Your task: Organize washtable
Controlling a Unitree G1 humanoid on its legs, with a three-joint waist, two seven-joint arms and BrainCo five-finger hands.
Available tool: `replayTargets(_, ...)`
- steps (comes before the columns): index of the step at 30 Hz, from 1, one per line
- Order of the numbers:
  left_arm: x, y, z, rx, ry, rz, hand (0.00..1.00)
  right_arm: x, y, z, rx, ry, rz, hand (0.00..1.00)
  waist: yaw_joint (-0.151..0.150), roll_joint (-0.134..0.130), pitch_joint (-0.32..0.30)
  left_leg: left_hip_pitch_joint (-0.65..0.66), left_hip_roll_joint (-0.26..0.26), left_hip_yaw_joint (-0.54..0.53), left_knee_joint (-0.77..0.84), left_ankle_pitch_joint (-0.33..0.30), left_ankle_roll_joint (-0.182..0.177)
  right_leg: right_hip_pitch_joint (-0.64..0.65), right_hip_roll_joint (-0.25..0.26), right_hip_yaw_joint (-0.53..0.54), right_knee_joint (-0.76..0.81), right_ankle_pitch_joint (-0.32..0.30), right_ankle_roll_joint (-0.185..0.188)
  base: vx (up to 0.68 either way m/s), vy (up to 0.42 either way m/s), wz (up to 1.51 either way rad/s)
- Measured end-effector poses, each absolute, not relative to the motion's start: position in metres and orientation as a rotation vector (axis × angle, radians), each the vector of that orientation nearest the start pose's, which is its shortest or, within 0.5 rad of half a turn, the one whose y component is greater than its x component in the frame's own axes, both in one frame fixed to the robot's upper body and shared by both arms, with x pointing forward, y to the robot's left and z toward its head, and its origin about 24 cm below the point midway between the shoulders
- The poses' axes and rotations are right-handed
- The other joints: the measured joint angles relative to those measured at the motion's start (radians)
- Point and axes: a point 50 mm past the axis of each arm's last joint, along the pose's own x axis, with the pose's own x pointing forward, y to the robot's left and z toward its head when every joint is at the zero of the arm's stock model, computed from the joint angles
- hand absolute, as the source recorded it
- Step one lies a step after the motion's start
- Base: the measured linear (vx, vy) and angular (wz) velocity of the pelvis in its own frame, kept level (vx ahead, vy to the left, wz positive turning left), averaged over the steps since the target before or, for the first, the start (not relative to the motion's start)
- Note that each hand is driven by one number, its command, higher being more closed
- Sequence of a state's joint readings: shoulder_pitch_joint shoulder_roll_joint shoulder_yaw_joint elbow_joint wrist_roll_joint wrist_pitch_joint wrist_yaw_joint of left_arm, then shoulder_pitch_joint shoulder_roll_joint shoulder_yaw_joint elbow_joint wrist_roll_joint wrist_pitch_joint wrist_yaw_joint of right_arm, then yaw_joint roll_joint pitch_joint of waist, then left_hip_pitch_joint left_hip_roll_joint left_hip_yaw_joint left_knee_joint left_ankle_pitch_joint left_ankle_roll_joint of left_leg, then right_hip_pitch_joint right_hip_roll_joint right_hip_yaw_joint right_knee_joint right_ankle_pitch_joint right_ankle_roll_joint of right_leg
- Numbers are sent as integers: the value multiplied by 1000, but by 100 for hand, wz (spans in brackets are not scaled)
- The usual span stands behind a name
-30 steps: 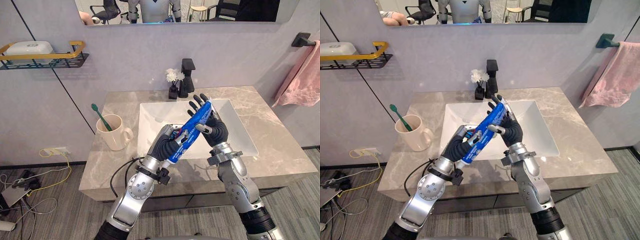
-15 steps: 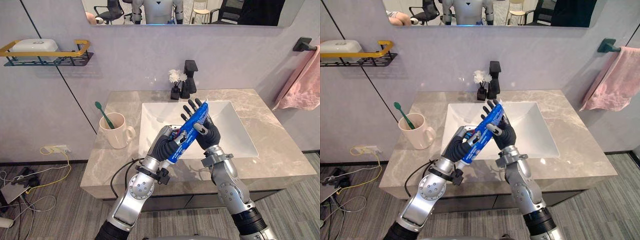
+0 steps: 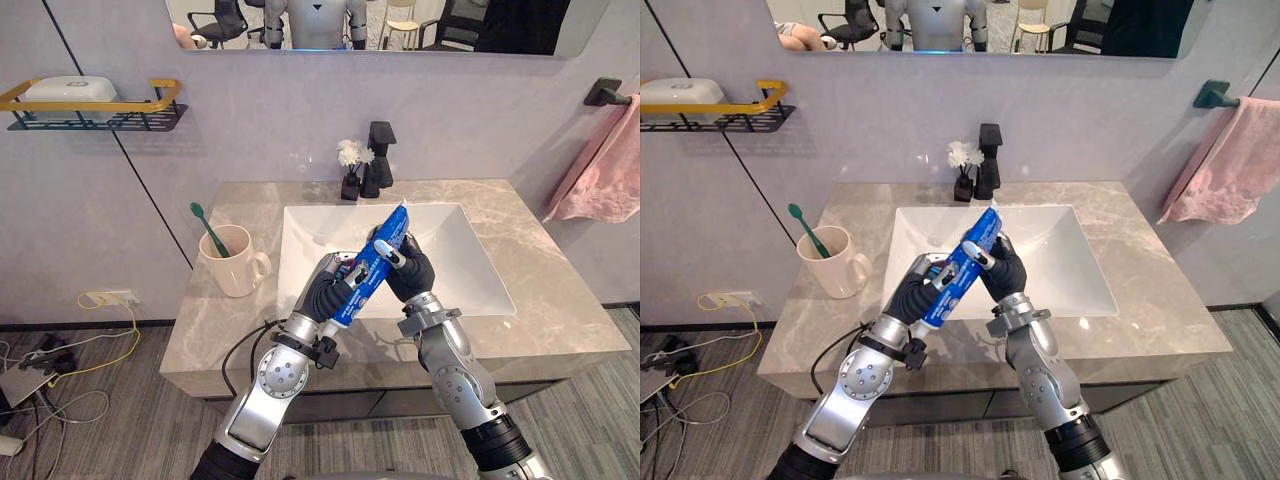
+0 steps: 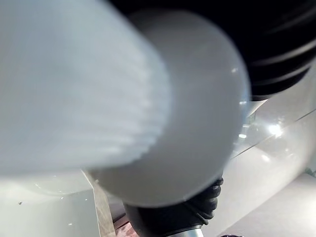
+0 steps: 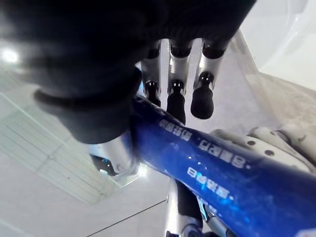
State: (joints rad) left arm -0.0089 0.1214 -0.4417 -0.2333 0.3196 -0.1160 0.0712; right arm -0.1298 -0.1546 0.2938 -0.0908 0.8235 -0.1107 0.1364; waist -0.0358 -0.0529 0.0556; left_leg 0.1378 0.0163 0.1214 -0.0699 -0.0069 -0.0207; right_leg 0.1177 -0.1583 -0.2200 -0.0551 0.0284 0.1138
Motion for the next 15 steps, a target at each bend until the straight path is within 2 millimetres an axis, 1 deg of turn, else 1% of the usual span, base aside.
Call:
replayTargets(8,225,61,98,343,-405,-368,100,262,-97,99,668,-205,480,100,0,-1,0,1,0,0,0,0,0,1,0,0,0,0,0,0,0,0)
replayTargets(9,225,61,98,343,-405,-367,0,262,-97,99,669,-206,480,100,0,-1,0,1,0,0,0,0,0,1,0,1,0,0,0,0,0,0)
replayTargets(15,226,64,100,344,-415,-338,0,264,-97,103,661,-226,480,100,0,-1,0,2,0,1,0,0,0,2,0,1,0,0,0,0,0,0)
